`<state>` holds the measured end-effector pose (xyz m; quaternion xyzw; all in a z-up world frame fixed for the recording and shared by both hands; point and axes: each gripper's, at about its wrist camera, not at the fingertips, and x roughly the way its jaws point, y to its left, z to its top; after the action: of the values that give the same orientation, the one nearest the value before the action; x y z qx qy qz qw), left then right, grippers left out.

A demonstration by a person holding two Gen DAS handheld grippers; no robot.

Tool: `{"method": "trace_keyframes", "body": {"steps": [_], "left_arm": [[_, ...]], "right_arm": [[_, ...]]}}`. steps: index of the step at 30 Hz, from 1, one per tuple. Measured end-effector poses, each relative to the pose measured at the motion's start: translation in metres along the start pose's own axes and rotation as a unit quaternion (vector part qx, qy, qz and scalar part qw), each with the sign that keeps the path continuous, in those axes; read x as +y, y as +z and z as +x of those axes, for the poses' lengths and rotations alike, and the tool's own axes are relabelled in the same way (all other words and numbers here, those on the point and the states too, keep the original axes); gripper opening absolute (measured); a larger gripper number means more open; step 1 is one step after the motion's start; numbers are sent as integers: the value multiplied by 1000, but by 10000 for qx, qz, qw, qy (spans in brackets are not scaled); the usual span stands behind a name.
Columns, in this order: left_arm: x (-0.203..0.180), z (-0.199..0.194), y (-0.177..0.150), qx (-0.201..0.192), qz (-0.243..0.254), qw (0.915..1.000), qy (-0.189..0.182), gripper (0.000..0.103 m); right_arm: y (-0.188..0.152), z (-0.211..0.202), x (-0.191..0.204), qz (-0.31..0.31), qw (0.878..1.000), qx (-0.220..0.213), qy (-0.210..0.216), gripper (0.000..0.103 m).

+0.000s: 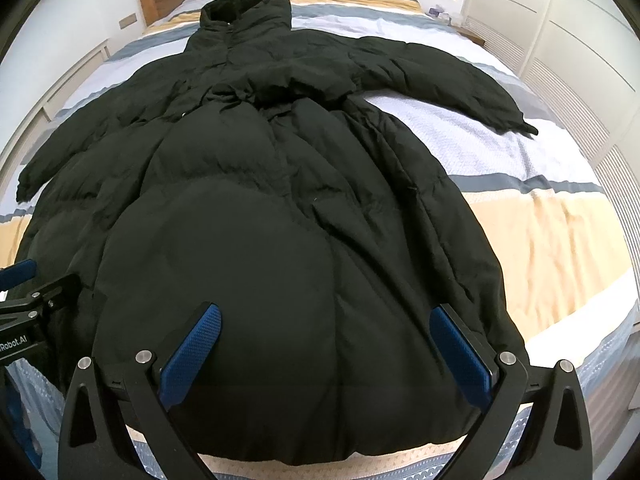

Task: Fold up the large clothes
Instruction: 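Position both grippers over the coat hem, ready to grasp, then grasp the coat hem with the left gripper and lift it toward the collar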

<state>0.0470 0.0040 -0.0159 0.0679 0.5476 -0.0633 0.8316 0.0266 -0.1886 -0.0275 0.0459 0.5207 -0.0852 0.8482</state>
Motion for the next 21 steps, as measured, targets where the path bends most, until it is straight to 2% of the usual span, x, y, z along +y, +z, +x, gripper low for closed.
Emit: {"method": "trace_keyframes", "body": {"steps": [8,13,17,21], "left_arm": [[11,3,15,-2,-24,9999,-122,96],[33,14,31,217,-216,9990,-320,96],[66,27,44,501,-672,9933,-790,96],[117,33,60,437,-1152,9893,-778,96]], "right_arm": [[11,2,-2,85,9999,37,-99,102],[24,4,2,112,9998,37,-171,102],[37,6,9,112,9997,22,-215,102],[57,9,18,134,9995,-10,-274,102]]}}
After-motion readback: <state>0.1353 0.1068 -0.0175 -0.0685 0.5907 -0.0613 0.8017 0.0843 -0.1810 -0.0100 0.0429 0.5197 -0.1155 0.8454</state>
